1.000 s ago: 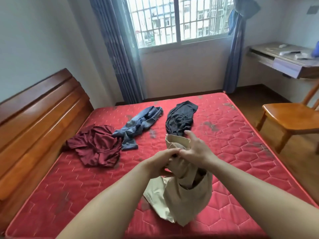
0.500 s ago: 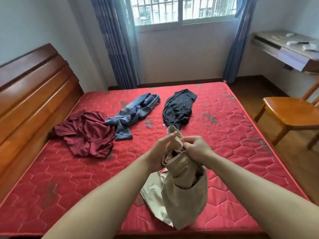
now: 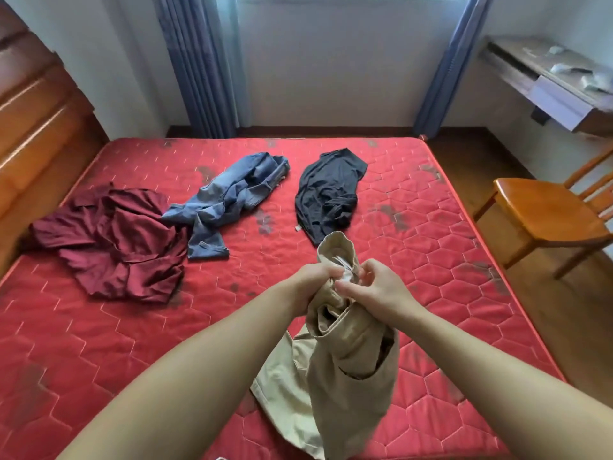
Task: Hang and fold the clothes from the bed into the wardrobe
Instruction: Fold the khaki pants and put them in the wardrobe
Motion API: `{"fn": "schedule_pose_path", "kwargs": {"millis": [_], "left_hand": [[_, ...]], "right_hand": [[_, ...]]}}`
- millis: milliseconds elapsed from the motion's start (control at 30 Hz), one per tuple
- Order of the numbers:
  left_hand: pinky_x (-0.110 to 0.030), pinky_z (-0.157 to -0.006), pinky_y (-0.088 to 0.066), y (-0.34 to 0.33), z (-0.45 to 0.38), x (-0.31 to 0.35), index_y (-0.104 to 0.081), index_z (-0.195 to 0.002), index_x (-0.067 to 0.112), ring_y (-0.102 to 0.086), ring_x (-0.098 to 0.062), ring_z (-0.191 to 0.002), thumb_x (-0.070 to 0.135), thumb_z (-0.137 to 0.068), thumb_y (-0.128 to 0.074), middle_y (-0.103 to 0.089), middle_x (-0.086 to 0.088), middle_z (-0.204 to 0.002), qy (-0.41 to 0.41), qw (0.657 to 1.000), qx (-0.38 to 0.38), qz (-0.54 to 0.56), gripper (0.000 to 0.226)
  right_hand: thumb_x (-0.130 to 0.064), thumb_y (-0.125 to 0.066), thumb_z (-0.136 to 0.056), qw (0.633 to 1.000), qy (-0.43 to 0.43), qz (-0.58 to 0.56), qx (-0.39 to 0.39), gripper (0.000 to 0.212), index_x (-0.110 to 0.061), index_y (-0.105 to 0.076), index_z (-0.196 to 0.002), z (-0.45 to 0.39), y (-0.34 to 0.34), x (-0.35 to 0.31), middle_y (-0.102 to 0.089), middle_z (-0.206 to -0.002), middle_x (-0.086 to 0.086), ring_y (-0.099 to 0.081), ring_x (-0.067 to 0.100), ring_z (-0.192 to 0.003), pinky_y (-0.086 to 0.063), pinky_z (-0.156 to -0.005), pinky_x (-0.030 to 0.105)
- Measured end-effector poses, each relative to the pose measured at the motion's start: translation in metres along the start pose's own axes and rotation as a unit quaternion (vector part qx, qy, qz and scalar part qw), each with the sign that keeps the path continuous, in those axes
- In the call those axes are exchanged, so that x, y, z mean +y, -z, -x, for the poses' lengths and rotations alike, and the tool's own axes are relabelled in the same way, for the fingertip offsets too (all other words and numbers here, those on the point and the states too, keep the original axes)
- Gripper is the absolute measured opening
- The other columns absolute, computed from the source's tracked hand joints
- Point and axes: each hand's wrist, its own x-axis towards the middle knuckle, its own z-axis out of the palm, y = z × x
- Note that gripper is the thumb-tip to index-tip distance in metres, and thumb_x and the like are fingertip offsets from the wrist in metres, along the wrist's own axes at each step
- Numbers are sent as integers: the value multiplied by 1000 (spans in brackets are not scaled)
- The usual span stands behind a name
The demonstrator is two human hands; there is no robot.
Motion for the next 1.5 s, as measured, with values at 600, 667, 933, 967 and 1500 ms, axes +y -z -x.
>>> {"fn": "schedule_pose_path", "kwargs": {"millis": [600, 667, 933, 967, 1500], "left_hand": [[-29, -64, -50, -42, -15, 77, -68, -98, 12, -64, -23, -73, 60, -89, -55, -69, -11, -82, -40, 995, 62, -72, 50], [-27, -56, -46, -49, -16, 82, -69, -81, 13, -59, -18, -62, 38, -83, -67, -63, -6, -68, -28, 985, 63, -161, 25], [-36, -59, -57, -39, 8, 131, -62, -96, 1, -65, -26, -59, 0, -85, -59, -66, -14, -75, -93, 926, 228, -285, 11], [-42, -66, -58, -34, 14, 147, -61, -92, 2, -66, -29, -65, 0, -83, -58, -66, -16, -78, -125, 918, 258, -273, 10], [-32, -90, -55, -102, 217, 440, -41, -132, 15, -65, -14, -100, 9, -89, -64, -60, -5, -117, -625, 620, 448, -155, 49]], "right_hand": [[-21, -54, -75, 961, 230, -35, -147, 23, -16, -48, -53, -61, 60, -26, -46, -54, -8, -38, 3, -52, -37, -53, 23], [-24, -57, -79, 957, 239, 3, -163, 23, -17, -57, -57, -63, 64, -25, -55, -58, -3, -45, 6, -56, -44, -60, 30], [-63, -63, -64, 956, 222, 37, -190, 53, -11, -56, -55, -63, 136, -19, -40, -52, -10, -36, 3, -52, -30, -51, 26], [-61, -62, -61, 954, 224, 52, -191, 51, -11, -55, -56, -65, 150, -25, -40, -52, -11, -37, 2, -52, -31, -50, 26], [-13, -48, -89, 785, 276, 344, 436, 22, -8, -64, -102, -155, 359, -308, -56, -97, 15, -62, 39, -95, -42, -71, 39]]}}
